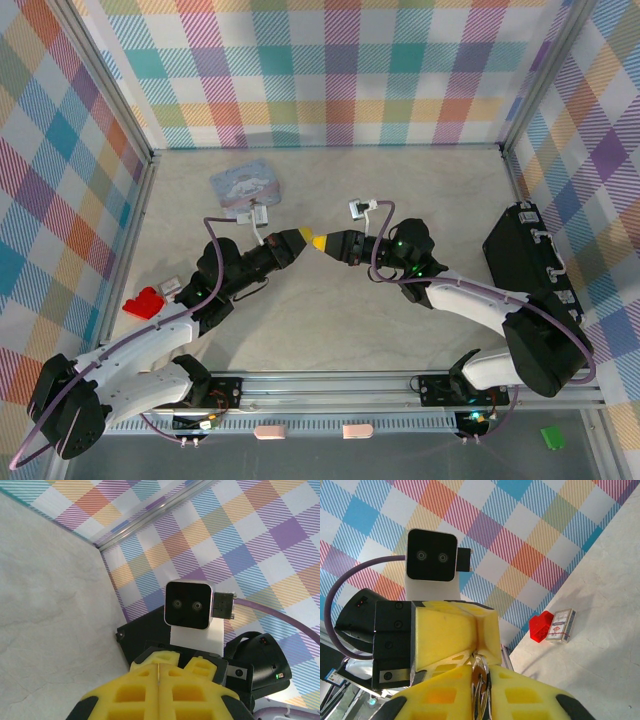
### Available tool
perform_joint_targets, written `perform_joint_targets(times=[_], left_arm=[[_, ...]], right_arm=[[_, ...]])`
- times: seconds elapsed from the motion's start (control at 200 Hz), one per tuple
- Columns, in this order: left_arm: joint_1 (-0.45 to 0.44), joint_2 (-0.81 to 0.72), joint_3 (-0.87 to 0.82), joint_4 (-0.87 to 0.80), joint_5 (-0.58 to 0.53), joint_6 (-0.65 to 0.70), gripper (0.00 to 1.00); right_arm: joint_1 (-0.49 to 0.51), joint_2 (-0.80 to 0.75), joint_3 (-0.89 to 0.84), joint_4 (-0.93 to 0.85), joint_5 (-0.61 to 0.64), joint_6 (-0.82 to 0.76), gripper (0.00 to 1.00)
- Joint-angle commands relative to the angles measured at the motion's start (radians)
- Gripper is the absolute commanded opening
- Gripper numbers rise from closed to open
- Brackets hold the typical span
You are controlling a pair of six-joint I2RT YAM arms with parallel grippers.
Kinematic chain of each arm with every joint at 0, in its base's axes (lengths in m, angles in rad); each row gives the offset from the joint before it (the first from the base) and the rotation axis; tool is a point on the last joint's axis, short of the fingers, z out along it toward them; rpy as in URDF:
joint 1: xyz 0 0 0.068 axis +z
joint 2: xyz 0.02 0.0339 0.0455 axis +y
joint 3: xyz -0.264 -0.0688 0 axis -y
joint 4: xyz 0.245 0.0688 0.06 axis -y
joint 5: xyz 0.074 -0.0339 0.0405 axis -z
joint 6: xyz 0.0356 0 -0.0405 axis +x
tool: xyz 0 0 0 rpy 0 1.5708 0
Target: Unlock a padlock with a key
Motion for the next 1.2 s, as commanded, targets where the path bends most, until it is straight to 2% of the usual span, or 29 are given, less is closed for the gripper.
perform_joint_targets(times=[0.0, 0.265, 0.55, 0.605, 0.66, 0.75, 0.795, 0.87, 0.925, 0.985, 1.08, 1.195], left_arm=[[0.011, -0.023, 0.015, -0.002, -0.001, 0.014, 0.00], [0.011, -0.023, 0.009, -0.003, -0.004, 0.014, 0.00], [0.011, -0.061, -0.001, -0.039, -0.030, 0.048, 0.26], [0.017, -0.082, 0.006, -0.082, -0.039, 0.075, 0.34], [0.031, -0.115, 0.011, -0.138, -0.048, 0.112, 0.44], [0.081, -0.176, 0.015, -0.269, -0.070, 0.211, 0.71], [0.124, -0.205, 0.021, -0.335, -0.074, 0.247, 0.79], [0.188, -0.245, 0.030, -0.439, -0.077, 0.325, 0.84], [0.219, -0.259, 0.038, -0.514, -0.122, 0.385, 0.90], [0.245, -0.245, 0.056, -0.593, -0.177, 0.448, 0.92], [0.249, -0.155, 0.120, -0.691, -0.262, 0.545, 0.92], [0.249, 0.004, 0.191, -0.709, -0.376, 0.600, 0.92]], right_arm=[[-0.004, -0.009, 0.000, 0.009, 0.008, -0.001, 0.13], [-0.004, -0.019, 0.012, -0.043, 0.018, -0.004, 0.05], [-0.004, -0.022, 0.014, -0.114, 0.029, -0.034, 0.01], [-0.004, -0.027, 0.017, -0.147, 0.040, -0.048, 0.00], [-0.004, -0.043, 0.025, -0.220, 0.056, -0.078, 0.00], [-0.004, -0.080, 0.046, -0.417, 0.107, -0.155, 0.00], [-0.004, -0.101, 0.056, -0.511, 0.133, -0.200, 0.00], [-0.004, -0.141, 0.072, -0.661, 0.179, -0.275, 0.00], [-0.002, -0.175, 0.080, -0.762, 0.217, -0.326, 0.00], [-0.002, -0.211, 0.081, -0.851, 0.258, -0.372, 0.00], [0.003, -0.263, 0.078, -0.965, 0.323, -0.423, 0.00], [0.011, -0.317, 0.069, -1.045, 0.393, -0.451, 0.00]])
